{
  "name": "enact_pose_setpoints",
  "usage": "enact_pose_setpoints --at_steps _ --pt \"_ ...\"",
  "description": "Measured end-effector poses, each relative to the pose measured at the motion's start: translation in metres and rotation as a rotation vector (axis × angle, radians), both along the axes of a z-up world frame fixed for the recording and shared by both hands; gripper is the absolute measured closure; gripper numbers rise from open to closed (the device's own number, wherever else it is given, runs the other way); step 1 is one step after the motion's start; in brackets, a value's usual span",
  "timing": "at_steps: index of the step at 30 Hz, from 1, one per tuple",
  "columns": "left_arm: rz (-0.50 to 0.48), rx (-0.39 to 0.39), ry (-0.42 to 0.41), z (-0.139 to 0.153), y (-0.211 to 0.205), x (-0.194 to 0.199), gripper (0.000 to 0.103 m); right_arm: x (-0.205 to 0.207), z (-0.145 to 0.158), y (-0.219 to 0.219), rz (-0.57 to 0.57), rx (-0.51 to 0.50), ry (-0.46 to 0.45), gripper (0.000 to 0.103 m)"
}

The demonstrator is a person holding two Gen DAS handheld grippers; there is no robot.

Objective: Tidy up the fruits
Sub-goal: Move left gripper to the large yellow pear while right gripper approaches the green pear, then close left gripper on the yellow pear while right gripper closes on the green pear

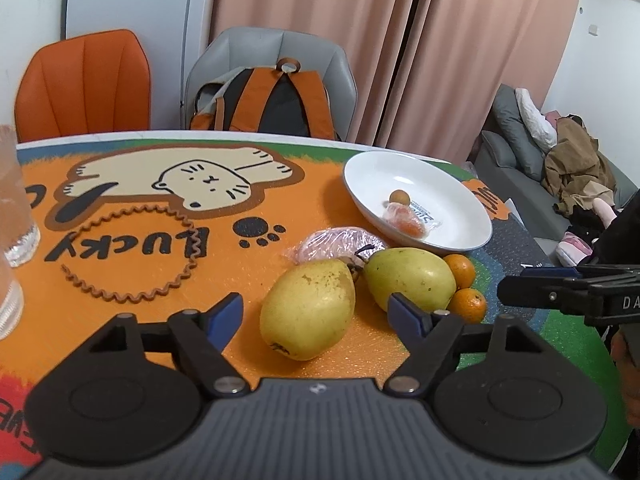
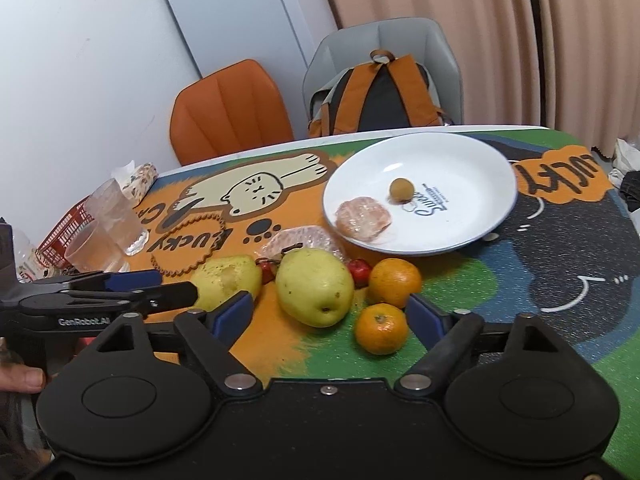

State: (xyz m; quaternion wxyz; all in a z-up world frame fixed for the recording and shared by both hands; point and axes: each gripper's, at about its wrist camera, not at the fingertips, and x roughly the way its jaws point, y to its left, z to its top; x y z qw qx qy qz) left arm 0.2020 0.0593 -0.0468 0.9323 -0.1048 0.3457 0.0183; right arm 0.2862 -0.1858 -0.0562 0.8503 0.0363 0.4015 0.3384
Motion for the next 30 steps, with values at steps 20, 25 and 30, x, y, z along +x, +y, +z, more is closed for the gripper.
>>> enact_pose_setpoints --at_steps 20,25,30 --pt "-0.007 -0.070 0.058 -0.033 0.011 0.036 0.039 0.031 -0.024 0.039 0.059 -0.035 0.053 0.042" --pt "-0.016 -0.069 0.085 -0.043 0.007 0.042 0.040 0.036 -0.029 0.046 0.067 -0.039 0.063 0.042" --pt "-0.014 -0.087 0.082 -0.045 0.009 0.040 0.041 0.040 -0.032 0.051 0.066 -0.046 0.067 0.042"
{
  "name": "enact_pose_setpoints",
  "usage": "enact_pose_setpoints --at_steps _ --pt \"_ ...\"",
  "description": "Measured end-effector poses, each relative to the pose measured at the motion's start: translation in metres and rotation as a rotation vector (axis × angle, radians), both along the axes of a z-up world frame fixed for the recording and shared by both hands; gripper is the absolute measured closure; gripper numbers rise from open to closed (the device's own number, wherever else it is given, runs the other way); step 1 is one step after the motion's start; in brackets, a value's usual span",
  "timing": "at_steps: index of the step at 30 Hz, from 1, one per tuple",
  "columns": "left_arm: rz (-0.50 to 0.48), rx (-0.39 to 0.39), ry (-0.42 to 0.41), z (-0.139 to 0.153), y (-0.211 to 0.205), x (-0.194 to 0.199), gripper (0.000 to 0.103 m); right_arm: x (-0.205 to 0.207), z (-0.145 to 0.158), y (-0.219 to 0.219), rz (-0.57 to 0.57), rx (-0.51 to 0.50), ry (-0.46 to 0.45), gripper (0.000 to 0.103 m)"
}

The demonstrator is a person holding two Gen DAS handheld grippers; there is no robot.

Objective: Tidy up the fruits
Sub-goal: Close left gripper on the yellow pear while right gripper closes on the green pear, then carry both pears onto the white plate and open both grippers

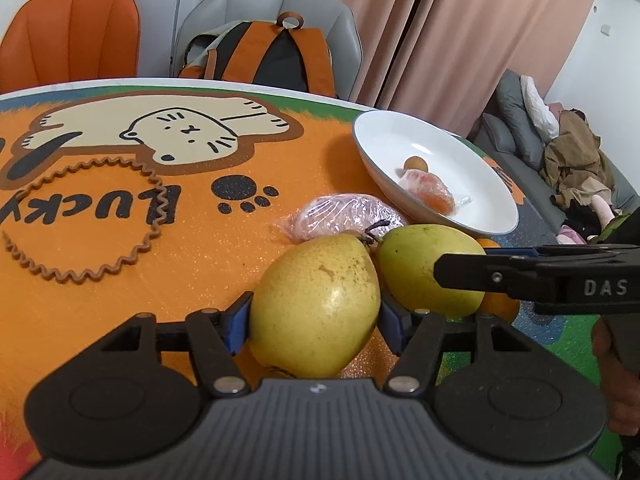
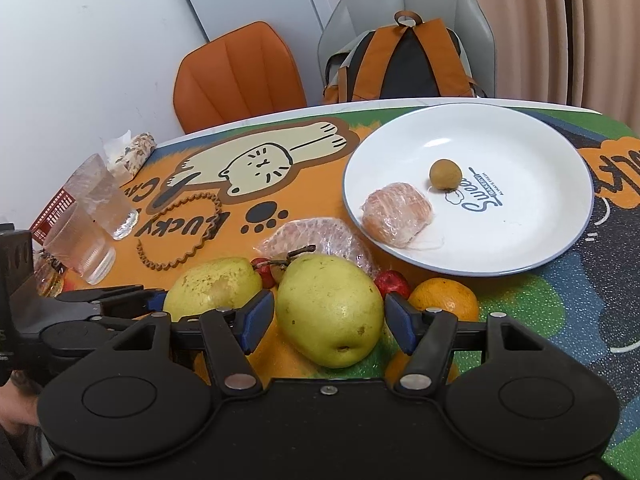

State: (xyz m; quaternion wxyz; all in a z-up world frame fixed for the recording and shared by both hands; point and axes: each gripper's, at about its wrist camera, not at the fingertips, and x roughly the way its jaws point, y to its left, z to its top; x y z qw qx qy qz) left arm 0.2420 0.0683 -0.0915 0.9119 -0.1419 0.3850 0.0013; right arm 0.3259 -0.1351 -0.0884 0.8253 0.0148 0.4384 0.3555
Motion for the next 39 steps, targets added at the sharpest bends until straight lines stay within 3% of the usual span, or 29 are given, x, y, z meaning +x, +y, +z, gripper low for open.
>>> enact_pose_setpoints --at_steps 17,39 --pt "0.050 0.005 -0.035 0.015 0.013 -0.027 0.041 -0.003 -0.014 0.007 0.000 0.006 0.026 0.042" --pt "0.008 0.069 -0.129 0.060 -0.011 -0.012 0.041 0.002 0.035 -0.049 -0.124 0.065 -0.083 0.042"
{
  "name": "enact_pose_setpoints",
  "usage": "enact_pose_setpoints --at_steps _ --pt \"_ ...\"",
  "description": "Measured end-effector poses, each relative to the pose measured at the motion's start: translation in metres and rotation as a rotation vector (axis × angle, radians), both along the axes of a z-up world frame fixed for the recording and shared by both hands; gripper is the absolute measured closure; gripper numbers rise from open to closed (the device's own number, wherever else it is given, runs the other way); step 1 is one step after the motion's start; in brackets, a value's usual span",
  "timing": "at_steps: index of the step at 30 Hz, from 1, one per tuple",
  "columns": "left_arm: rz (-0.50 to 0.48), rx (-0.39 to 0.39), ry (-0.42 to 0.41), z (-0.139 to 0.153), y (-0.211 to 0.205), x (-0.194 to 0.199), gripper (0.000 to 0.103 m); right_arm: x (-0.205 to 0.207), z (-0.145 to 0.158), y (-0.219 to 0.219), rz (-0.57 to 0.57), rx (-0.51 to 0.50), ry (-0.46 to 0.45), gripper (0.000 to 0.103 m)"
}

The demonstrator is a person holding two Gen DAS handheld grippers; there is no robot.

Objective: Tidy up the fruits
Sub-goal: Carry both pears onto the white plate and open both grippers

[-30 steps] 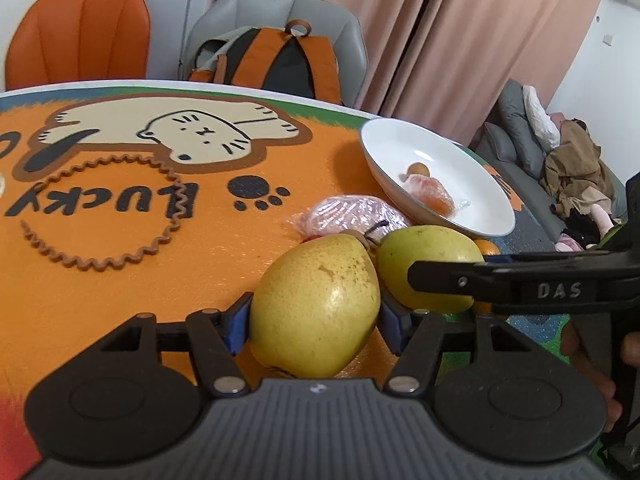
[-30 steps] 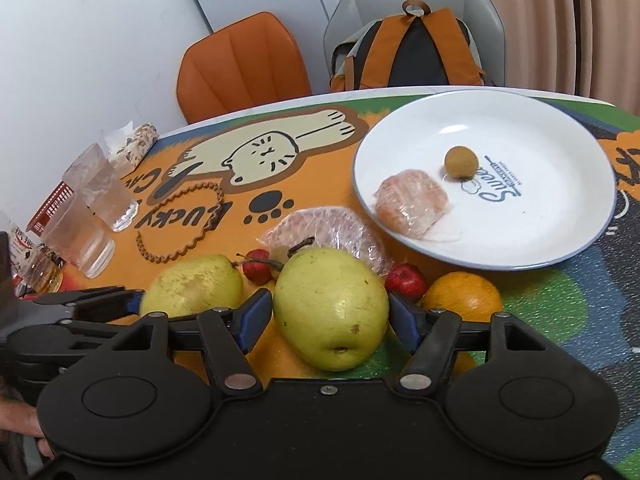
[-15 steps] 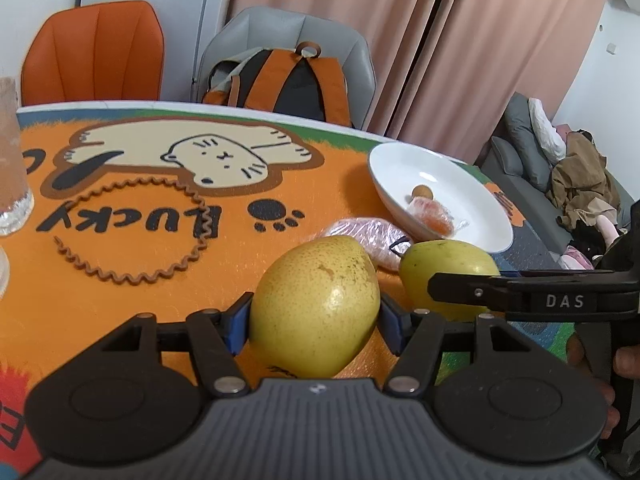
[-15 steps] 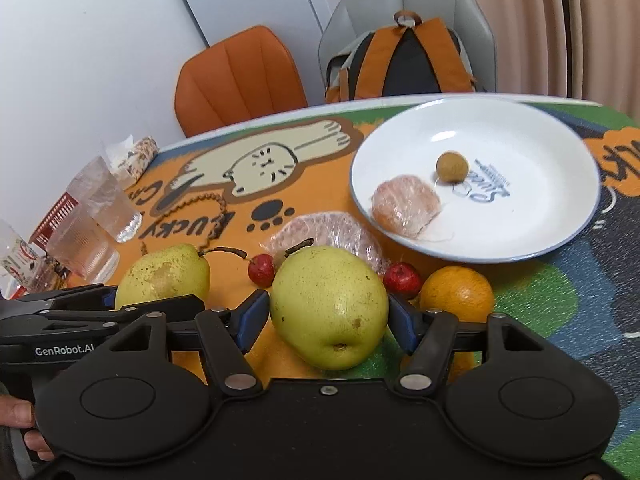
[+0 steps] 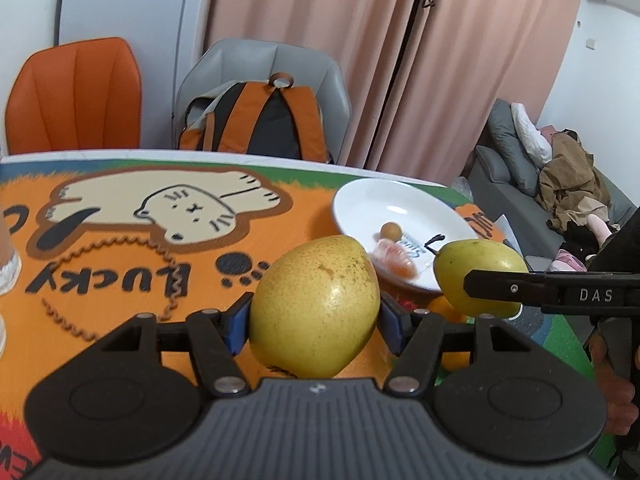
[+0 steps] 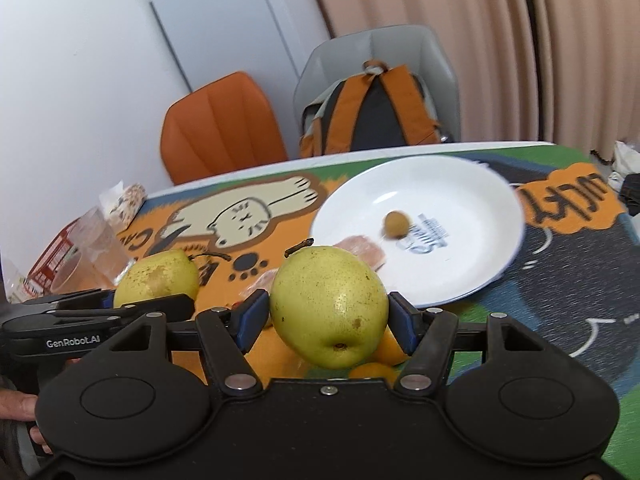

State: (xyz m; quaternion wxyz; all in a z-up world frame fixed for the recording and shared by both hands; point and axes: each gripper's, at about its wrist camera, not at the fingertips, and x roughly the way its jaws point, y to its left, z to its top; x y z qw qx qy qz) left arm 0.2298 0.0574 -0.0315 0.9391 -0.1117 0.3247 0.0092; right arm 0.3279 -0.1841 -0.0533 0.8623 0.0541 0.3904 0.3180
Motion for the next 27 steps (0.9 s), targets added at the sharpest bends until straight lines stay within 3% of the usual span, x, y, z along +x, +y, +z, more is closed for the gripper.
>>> enact_pose_setpoints --at_steps 14,27 --pt "-0.059 0.017 -0.010 0.013 -0.020 0.036 0.041 0.022 0.005 -0.032 -0.083 -0.011 -0.016 0.042" --pt "-0.104 0.031 0.049 0.013 -0.030 0.084 0.041 0.056 -0.008 -0.032 -0.085 -0.049 0.038 0.042"
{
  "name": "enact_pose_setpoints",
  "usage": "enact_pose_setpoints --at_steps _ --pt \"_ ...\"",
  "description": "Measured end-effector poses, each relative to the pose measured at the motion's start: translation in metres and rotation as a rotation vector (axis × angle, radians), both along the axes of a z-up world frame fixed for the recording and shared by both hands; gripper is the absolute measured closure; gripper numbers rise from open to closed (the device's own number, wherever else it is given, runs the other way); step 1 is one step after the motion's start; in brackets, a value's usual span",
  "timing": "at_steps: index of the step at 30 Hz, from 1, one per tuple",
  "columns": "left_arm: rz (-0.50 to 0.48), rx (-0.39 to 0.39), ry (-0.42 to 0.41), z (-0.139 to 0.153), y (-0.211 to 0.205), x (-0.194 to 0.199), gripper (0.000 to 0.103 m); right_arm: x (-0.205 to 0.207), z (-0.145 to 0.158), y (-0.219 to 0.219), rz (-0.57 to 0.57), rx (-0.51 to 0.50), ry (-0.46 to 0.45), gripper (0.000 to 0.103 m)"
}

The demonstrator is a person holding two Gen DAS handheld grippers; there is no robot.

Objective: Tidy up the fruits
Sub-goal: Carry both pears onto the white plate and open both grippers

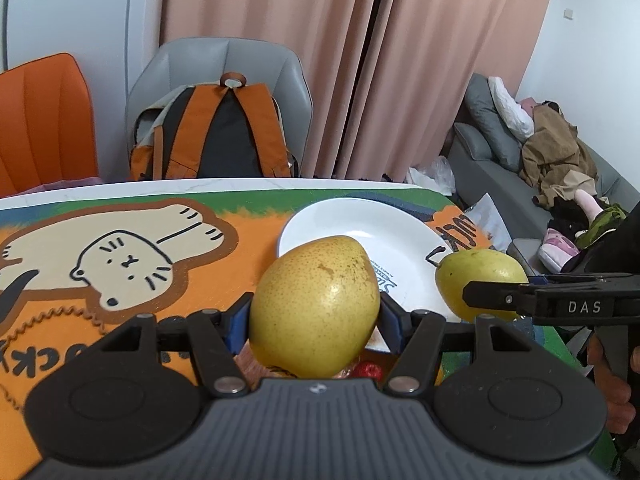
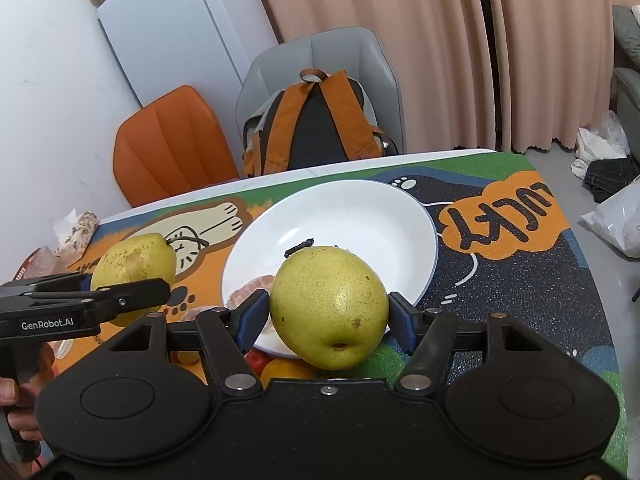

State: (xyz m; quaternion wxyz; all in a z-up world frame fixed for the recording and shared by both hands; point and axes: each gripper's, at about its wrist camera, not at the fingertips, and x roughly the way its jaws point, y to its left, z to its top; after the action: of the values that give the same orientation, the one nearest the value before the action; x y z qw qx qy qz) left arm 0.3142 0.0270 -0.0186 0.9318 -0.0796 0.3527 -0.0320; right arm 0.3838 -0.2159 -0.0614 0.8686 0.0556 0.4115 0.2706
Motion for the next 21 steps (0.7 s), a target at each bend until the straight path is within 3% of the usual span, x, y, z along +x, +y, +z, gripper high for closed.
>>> enact_pose_setpoints --at_steps 16,21 --pt "-0.028 -0.001 0.052 -0.019 -0.005 0.050 0.041 0.030 -0.032 0.026 0.038 -0.049 0.080 0.042" --pt "-0.036 -0.008 0.068 -0.026 -0.008 0.063 0.041 0.028 -0.025 0.020 0.036 -0.033 0.046 0.042"
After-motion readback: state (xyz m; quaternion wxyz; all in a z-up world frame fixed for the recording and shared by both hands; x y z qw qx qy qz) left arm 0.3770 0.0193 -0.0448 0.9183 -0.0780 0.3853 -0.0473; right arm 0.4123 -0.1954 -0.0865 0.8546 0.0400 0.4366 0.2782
